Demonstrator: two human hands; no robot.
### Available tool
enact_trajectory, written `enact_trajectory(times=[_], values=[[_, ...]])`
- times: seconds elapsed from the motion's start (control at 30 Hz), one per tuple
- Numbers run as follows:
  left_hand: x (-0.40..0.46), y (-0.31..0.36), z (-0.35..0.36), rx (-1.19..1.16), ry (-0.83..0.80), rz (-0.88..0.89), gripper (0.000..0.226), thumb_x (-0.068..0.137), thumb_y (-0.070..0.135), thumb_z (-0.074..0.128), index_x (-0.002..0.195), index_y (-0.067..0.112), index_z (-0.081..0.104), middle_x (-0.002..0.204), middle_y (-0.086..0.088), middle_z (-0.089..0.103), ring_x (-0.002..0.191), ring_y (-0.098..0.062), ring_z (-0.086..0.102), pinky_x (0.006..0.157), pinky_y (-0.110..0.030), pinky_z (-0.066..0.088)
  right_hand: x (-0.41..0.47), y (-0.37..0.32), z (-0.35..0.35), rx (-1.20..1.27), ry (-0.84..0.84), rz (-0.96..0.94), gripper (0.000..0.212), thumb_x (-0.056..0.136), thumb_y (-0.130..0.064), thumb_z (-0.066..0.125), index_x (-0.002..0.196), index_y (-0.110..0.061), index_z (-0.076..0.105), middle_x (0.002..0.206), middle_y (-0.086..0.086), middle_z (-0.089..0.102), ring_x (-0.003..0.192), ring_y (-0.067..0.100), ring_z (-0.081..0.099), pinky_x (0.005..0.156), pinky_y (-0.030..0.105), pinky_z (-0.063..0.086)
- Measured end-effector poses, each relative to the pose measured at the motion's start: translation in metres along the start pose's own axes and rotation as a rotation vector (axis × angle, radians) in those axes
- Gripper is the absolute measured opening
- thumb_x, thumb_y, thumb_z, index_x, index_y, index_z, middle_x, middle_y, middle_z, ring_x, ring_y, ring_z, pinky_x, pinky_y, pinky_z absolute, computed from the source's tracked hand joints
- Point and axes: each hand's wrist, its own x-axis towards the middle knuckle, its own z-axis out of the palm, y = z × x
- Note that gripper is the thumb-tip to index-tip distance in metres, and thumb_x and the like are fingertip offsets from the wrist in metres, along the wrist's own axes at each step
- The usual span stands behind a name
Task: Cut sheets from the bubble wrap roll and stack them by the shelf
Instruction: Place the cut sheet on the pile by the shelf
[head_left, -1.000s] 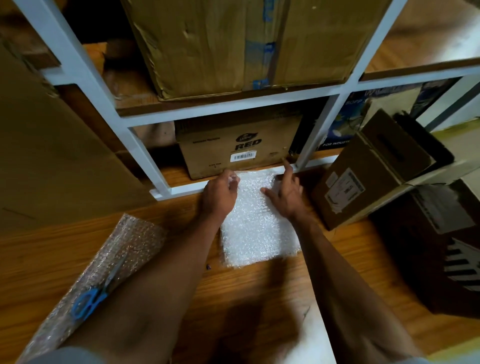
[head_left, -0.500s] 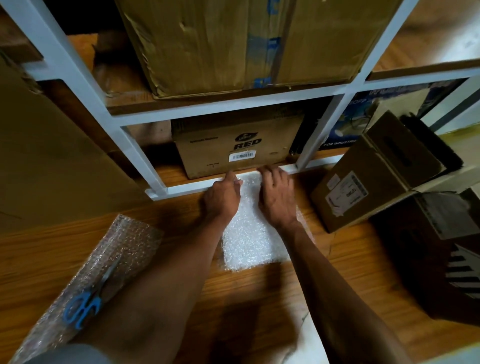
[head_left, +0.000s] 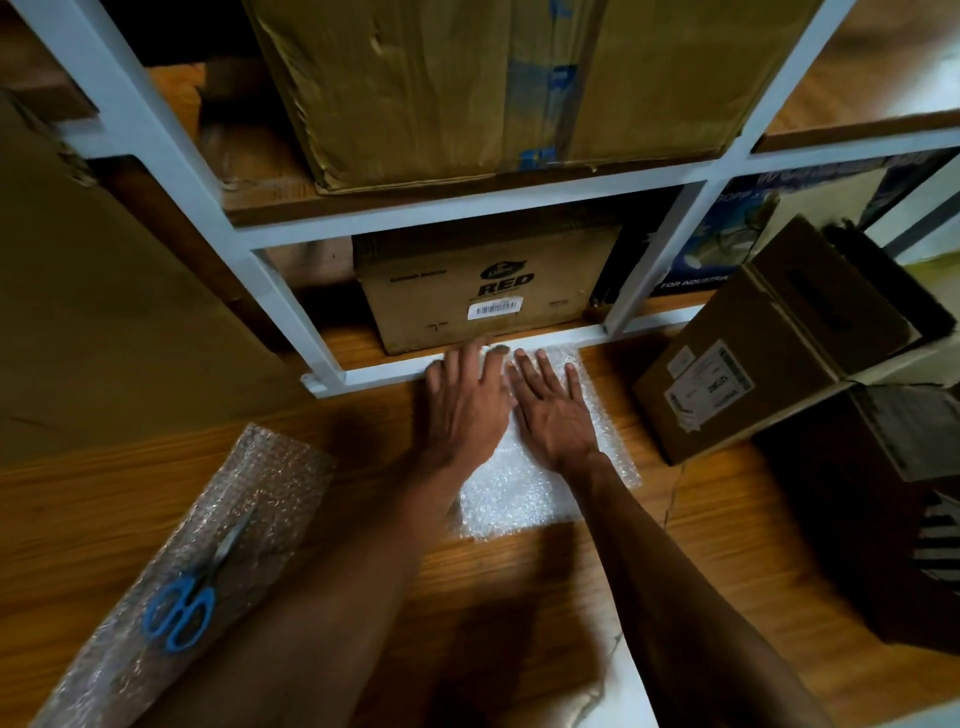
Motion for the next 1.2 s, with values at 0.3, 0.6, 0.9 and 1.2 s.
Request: enact_trajectory(times=[0.3,0.6,0.9,1.2], values=[[-0.035,0.005,0.032,0.065,-0.462,-0.047,0.09,0.093,0.08,-0.002,0.164,0.027,-0.005,0.17,-0.001,-0.023,0.152,-0.032,-0.031,0.121,-0.062,-0.01,-0.01,0.023,-0.004,-0.036,-0.013,0.099,0.064,0.108,-0.057,0.002,0.167,-0.033,-0.004,0.174,-0.005,-0.015,0.159,0.023,-0.021,0.128,0.056,-0.007],[-0.044,-0.002,0.035,-0.022,-0.48,-0.255,0.11,0.079,0.097,0.001,0.161,0.027,-0.02,0.166,0.001,-0.033,0.15,-0.037,-0.033,0.121,-0.062,-0.011,-0.023,0.038,-0.003,0.162,0.008,0.237,0.059,0.11,-0.058,0.009,0.165,-0.044,-0.01,0.175,-0.009,-0.012,0.16,0.02,-0.016,0.129,0.052,-0.006],[-0.051,-0.009,0.012,-0.041,-0.249,-0.399,0.09,0.096,0.074,0.001,0.164,0.016,0.005,0.172,-0.01,0.001,0.158,-0.032,0.002,0.124,-0.059,0.012,-0.022,0.038,0.0,0.191,0.026,0.246,0.06,0.11,-0.058,0.011,0.165,-0.044,-0.007,0.175,-0.008,-0.009,0.161,0.02,-0.015,0.129,0.053,-0.007],[-0.035,0.051,0.018,-0.055,-0.352,0.027,0.069,0.106,0.061,0.008,0.165,0.026,0.004,0.17,0.001,-0.022,0.155,-0.02,-0.025,0.126,-0.052,-0.002,-0.021,0.039,0.004,0.106,-0.016,0.251,0.061,0.108,-0.057,0.004,0.165,-0.041,-0.013,0.175,-0.004,-0.015,0.159,0.022,-0.021,0.129,0.053,-0.008]])
